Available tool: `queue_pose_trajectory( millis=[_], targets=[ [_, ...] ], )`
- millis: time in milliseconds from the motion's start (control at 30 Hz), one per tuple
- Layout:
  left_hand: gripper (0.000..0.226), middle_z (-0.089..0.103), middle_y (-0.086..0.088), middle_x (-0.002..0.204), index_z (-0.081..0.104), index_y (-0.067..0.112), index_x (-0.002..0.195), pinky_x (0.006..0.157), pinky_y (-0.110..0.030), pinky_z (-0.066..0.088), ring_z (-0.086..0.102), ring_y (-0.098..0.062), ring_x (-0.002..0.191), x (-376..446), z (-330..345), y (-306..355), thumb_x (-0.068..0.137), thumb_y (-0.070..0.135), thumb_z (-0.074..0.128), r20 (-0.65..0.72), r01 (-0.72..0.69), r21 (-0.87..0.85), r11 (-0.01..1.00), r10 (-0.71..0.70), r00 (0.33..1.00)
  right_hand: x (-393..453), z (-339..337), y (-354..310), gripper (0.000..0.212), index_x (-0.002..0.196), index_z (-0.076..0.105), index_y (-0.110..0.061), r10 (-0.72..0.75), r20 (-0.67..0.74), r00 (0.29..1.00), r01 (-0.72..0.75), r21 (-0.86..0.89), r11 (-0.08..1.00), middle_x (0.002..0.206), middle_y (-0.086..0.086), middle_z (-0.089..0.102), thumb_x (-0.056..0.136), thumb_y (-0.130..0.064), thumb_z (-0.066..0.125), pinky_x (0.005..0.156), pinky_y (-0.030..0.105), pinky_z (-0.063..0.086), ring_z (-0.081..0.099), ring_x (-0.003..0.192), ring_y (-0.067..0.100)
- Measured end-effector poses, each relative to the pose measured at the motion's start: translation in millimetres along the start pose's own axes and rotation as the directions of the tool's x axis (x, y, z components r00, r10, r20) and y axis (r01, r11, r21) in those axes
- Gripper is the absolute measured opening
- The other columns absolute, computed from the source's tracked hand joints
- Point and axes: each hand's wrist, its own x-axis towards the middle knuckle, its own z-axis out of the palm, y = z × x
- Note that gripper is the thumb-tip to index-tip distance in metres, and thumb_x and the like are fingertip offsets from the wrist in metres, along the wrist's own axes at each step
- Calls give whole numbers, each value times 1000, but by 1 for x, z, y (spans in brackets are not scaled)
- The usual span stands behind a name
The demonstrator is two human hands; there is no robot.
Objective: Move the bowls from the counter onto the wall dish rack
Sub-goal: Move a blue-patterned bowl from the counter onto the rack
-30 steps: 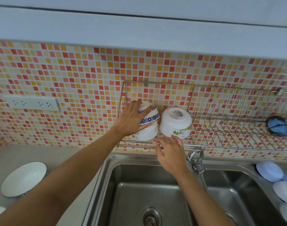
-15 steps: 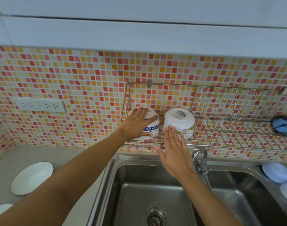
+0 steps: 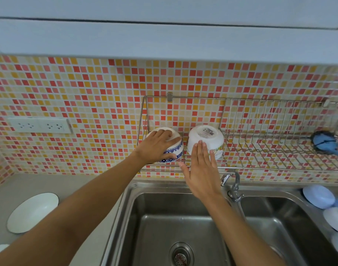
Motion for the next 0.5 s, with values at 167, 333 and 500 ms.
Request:
queue_pose_trajectory(
  millis=[167, 333, 500],
  targets=[
    [53, 45, -6, 144, 39, 19, 144, 106, -43, 42, 42, -26, 131, -14, -6, 3, 97, 43, 43, -116, 152, -366, 918, -207, 972, -1, 6, -2, 82, 152, 12, -2, 30, -72, 997, -30, 7, 1000, 160, 14, 9, 98, -63, 6, 122, 44, 4, 0, 150, 24],
    [72, 6, -1, 160, 7, 18, 153, 121, -39, 8, 3, -18, 148, -49, -3, 22, 93, 58, 4, 26, 216, -298, 930, -218, 976, -3, 13, -3, 79, 151, 17, -1, 44, -124, 991, -44, 1, 999, 159, 15, 15, 99, -61, 17, 122, 46, 8, 7, 150, 24],
    [68, -24, 3, 154, -18, 19, 148, 118, -35, -12, -22, -14, 143, -48, 1, 32, 92, 55, -5, 126, 267, -246, 932, -242, 962, -2, 16, -5, 79, 150, 22, 0, 58, -164, 985, -60, -8, 998, 158, 16, 20, 98, -59, 22, 121, 45, 7, 11, 149, 25]
  ],
)
